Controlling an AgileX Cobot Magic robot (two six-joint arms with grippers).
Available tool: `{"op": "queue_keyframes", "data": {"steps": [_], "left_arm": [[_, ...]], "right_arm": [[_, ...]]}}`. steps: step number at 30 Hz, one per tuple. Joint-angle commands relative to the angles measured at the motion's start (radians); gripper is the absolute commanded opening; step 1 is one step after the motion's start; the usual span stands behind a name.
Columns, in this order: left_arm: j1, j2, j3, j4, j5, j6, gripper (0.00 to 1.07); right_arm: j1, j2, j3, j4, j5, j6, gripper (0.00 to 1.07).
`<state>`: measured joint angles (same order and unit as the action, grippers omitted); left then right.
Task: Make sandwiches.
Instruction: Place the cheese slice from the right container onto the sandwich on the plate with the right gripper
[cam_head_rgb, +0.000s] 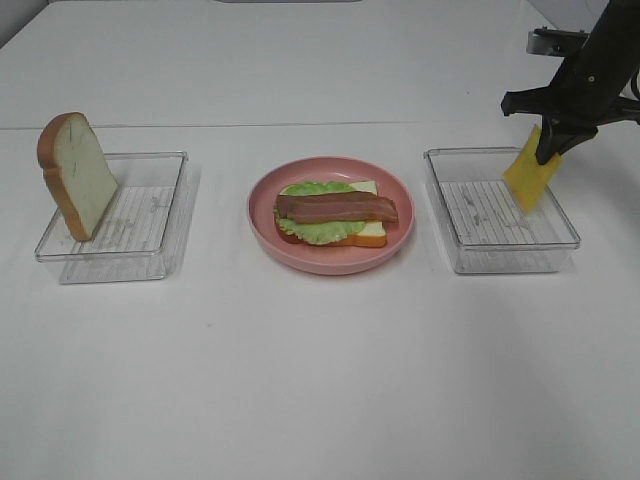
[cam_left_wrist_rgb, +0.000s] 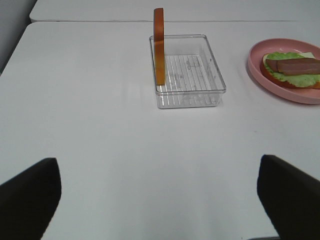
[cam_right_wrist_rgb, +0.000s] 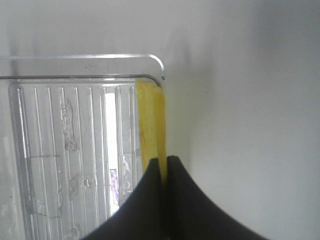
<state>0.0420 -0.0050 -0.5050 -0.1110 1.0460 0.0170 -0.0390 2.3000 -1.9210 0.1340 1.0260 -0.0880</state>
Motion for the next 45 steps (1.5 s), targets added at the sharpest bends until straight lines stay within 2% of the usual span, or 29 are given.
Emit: {"op": "queue_keyframes", "data": {"steps": [1,7,18,20,21,22,23,24,25,26,27,29,30,32,34,35,37,40,42,45], "left_arm": [[-0.001,-0.021,0.006,-0.005,-0.013,-0.005,1.02],[-0.001,-0.021,0.006,-0.005,-0.013,-0.005,1.02],[-0.001,-0.021,0.006,-0.005,-0.013,-0.005,1.02],[-0.001,-0.021,0.006,-0.005,-0.013,-0.005,1.02],[-0.001,-0.021,0.006,-0.005,-0.013,-0.005,1.02],[-0.001,-0.021,0.006,-0.005,-0.013,-0.005,1.02],[-0.001,-0.021,0.006,-0.005,-0.013,-0.005,1.02],[-0.001,-0.021,0.006,-0.005,-0.013,-0.005,1.02],[-0.001,-0.021,0.006,-0.005,-0.013,-0.005,1.02],[-0.001,-0.021,0.006,-0.005,-0.013,-0.005,1.02],[-0.001,-0.021,0.006,-0.005,-0.013,-0.005,1.02],[-0.001,-0.021,0.006,-0.006,-0.013,-0.005,1.02],[-0.001,-0.021,0.006,-0.006,-0.013,-0.005,1.02],[-0.001,-0.021,0.006,-0.006,-0.013,-0.005,1.02],[-0.001,-0.021,0.006,-0.007,-0.013,-0.005,1.02],[-0.001,-0.021,0.006,-0.007,-0.013,-0.005,1.02],[-0.001,-0.021,0.006,-0.007,-0.013,-0.005,1.02],[-0.001,-0.021,0.006,-0.007,-0.013,-0.005,1.02],[-0.001,-0.021,0.006,-0.007,-0.013,-0.005,1.02],[-0.001,-0.021,0.006,-0.007,-0.013,-0.005,1.02]], "right_arm": [[-0.001,-0.031,-0.005,-0.013,0.002,0.008,0.0],[-0.001,-0.087,-0.005,0.005,0.046,0.03,0.0],[0.0,-0.225,-0.004,0.14,0.125,0.017,0.0],[0.0,-0.247,-0.004,0.256,0.147,-0.013,0.0],[0.0,-0.247,-0.004,0.256,0.147,-0.013,0.0],[0.002,-0.251,-0.002,0.358,0.154,-0.054,0.0],[0.006,-0.251,-0.002,0.409,0.157,-0.074,0.0],[0.006,-0.251,-0.002,0.409,0.157,-0.074,0.0],[0.021,-0.251,0.009,0.521,0.153,-0.123,0.0],[0.021,-0.251,0.009,0.521,0.153,-0.123,0.0],[0.047,-0.251,0.028,0.601,0.143,-0.163,0.0],[0.063,-0.251,0.041,0.628,0.134,-0.179,0.0],[0.103,-0.251,0.064,0.655,0.108,-0.188,0.0],[0.127,-0.251,0.073,0.657,0.092,-0.188,0.0],[0.195,-0.25,0.093,0.658,0.043,-0.188,0.0],[0.195,-0.25,0.093,0.658,0.043,-0.188,0.0],[0.277,-0.226,0.096,0.669,-0.021,-0.192,0.0],[0.294,-0.214,0.096,0.68,-0.034,-0.192,0.0],[0.338,-0.16,0.096,0.722,-0.073,-0.197,0.0],[0.343,-0.114,0.096,0.757,-0.088,-0.211,0.0]]}}
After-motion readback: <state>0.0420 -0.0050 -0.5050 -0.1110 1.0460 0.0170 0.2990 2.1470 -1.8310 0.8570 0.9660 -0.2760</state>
